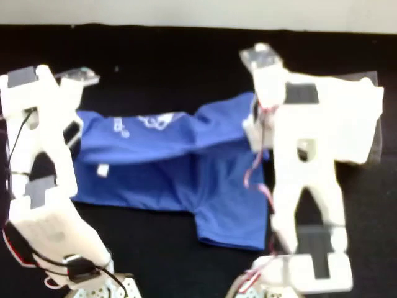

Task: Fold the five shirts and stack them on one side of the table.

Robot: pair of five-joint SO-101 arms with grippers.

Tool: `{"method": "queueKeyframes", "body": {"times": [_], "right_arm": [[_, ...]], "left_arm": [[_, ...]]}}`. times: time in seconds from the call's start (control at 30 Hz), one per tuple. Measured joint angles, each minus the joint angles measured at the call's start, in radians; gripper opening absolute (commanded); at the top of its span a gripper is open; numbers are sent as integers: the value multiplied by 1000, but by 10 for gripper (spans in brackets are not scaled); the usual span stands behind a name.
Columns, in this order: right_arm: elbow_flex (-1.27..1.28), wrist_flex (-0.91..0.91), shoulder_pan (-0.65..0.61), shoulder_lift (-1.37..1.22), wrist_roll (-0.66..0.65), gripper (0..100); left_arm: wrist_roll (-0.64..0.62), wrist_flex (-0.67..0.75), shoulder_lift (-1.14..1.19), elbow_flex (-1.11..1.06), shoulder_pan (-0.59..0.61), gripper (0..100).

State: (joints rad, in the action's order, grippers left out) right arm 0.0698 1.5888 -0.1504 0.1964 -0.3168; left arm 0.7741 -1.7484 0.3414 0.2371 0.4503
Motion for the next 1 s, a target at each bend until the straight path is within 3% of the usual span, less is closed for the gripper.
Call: {"method": "queueKeyframes", "body": {"times": [0.27,0.7,0.77,0.9,1.0], "right_arm": [[534,-61,-2,443,-52,5],[825,-31,-3,709,-117,10],[827,-31,-3,712,-117,43],[827,-11,-3,712,-117,221],[824,37,-23,715,-117,224]], "left_arm": [[43,60,-60,-212,37,9],[75,75,-63,-333,86,9],[75,94,-63,-344,86,13],[75,98,-63,-342,86,114],[75,92,-63,-310,95,162]]}}
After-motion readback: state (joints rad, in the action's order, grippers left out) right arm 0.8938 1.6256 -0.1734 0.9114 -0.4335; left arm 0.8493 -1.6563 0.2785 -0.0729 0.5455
